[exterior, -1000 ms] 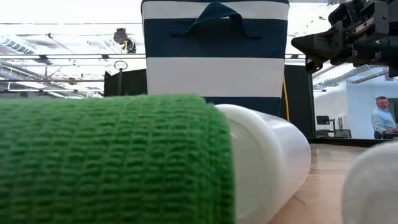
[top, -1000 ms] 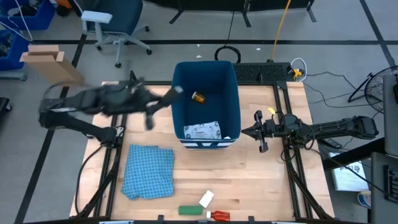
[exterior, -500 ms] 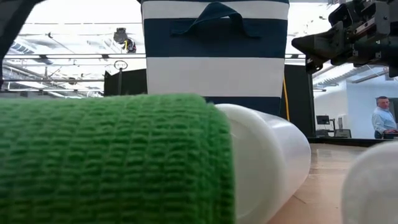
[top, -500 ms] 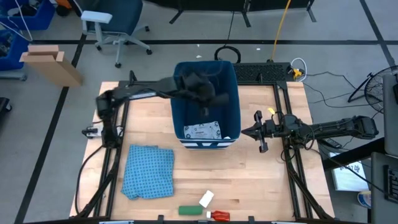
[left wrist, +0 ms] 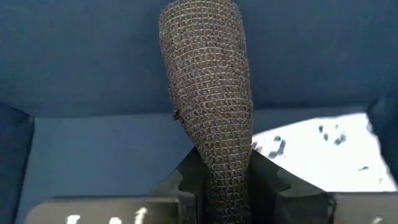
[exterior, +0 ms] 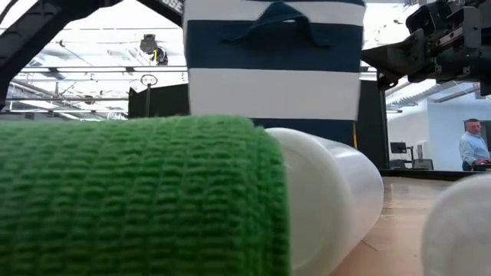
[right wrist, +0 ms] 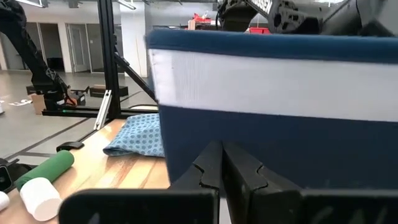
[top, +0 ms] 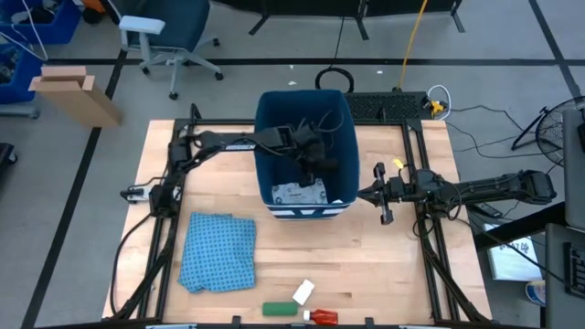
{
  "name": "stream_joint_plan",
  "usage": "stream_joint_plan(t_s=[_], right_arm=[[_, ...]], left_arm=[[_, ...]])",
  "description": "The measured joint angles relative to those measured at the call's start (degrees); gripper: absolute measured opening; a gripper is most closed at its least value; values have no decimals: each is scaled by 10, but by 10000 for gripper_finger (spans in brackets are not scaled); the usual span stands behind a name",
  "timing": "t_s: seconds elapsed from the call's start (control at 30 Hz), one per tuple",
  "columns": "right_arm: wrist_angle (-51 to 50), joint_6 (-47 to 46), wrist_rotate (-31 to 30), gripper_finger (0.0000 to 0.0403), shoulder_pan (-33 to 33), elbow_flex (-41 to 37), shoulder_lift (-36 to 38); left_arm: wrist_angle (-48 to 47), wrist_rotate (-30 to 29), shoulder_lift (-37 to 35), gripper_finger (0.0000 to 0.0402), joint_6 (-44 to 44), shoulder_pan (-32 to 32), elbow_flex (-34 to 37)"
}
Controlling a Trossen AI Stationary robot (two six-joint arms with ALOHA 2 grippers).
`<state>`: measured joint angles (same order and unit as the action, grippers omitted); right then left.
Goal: Pick & place medical supplies in basket/bin
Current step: Put the black bandage into the blue bin, then put the white pill bottle into the blue bin
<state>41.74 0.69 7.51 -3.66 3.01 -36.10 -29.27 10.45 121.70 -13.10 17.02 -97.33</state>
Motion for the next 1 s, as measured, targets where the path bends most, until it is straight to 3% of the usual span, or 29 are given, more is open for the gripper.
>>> stream_joint_plan(t_s=[0.17,0.37,0.53,0.63,0.8,0.9,1.0], right_arm=[[0,0,0,0,0,0,0],[0,0,-1,0,0,0,0],[5,0,-1,0,0,0,1],[6,0,-2,0,0,0,1],[15,2,-1,0,0,0,2],[18,10,-1,0,0,0,3],[18,19,-1,0,0,0,4]], left_arm=[[-6,-2,23,87,-2,1,0],[-17,-15,11,191,-20,1,1],[-27,-52,-56,278,-44,-6,1],[-60,-63,-123,300,-61,-12,1],[-143,-63,-273,275,-88,-27,0],[-186,-53,-362,218,-84,-35,9],[-199,-34,-453,135,-67,-37,51]])
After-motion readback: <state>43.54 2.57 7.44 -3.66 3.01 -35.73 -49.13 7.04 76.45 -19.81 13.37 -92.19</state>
